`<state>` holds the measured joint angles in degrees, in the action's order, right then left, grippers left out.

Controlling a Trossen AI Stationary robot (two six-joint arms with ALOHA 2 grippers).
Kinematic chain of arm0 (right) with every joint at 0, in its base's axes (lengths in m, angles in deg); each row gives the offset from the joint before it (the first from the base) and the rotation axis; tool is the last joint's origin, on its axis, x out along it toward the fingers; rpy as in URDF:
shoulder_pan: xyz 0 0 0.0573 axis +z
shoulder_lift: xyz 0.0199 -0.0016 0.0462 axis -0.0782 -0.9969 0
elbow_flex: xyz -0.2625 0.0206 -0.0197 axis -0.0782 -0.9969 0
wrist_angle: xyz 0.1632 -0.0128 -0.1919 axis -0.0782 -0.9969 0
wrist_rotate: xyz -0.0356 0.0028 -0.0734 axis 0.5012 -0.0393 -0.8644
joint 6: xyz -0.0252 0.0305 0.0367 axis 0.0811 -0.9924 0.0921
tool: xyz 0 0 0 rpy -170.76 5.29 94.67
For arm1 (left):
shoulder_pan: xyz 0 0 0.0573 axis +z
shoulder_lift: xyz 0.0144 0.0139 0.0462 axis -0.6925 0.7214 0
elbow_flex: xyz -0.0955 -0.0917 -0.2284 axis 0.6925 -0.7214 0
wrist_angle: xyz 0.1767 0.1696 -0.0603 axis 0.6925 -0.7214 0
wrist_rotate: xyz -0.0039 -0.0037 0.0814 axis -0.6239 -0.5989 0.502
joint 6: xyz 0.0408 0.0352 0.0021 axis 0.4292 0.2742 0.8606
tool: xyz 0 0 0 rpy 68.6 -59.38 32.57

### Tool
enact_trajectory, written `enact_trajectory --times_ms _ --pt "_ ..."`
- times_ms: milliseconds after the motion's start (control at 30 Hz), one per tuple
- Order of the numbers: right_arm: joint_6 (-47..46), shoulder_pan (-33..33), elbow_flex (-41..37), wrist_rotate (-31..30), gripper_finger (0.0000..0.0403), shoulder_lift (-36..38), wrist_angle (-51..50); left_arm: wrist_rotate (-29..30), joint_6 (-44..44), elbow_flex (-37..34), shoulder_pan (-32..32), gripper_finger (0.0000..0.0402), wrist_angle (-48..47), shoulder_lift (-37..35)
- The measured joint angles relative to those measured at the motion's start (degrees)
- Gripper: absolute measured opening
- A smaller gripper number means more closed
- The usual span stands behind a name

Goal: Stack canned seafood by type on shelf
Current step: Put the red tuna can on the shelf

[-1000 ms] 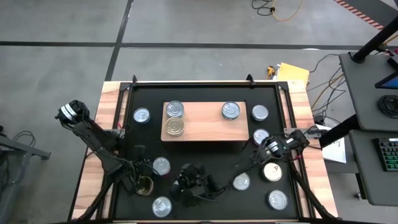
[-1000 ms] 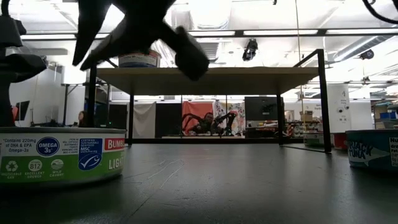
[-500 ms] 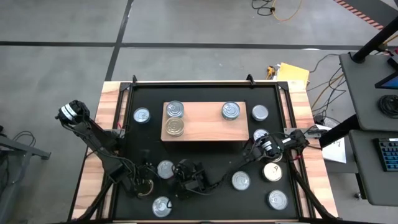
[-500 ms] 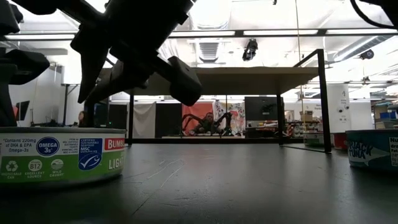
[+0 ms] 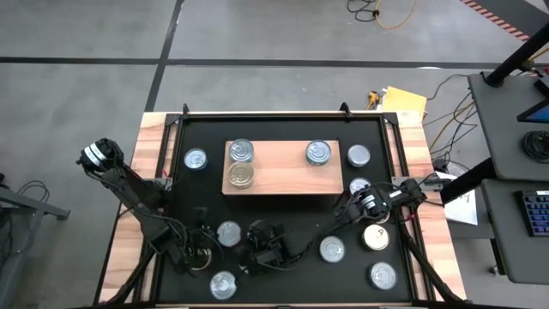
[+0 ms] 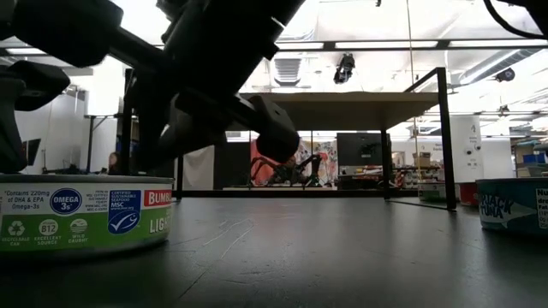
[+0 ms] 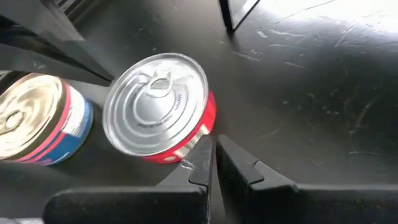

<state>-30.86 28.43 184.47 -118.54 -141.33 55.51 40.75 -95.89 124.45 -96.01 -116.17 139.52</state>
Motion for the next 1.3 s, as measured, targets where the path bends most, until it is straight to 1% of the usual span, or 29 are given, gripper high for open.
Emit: enact_trajectory --times_ms 167,433,1133,1300 --pt "0.1 0.0 -0.1 0.0 0.0013 0.0 1.8 0.0 -0.1 -0.5 0.0 0.0 0.3 0.0" --pt "3.6 0.0 -0.3 0.1 0.0013 0.0 6.3 0.0 -1.0 -1.9 0.0 0.0 3.5 0.0" --pt "2.8 0.0 -0.7 0.6 0.0013 0.1 6.5 1.6 -1.6 -3.2 0.9 0.0 5.7 0.0" --pt "2.3 0.0 -0.7 0.6 0.0013 0.1 6.5 2.0 -4.5 -4.8 1.0 0.0 6.1 0.0"
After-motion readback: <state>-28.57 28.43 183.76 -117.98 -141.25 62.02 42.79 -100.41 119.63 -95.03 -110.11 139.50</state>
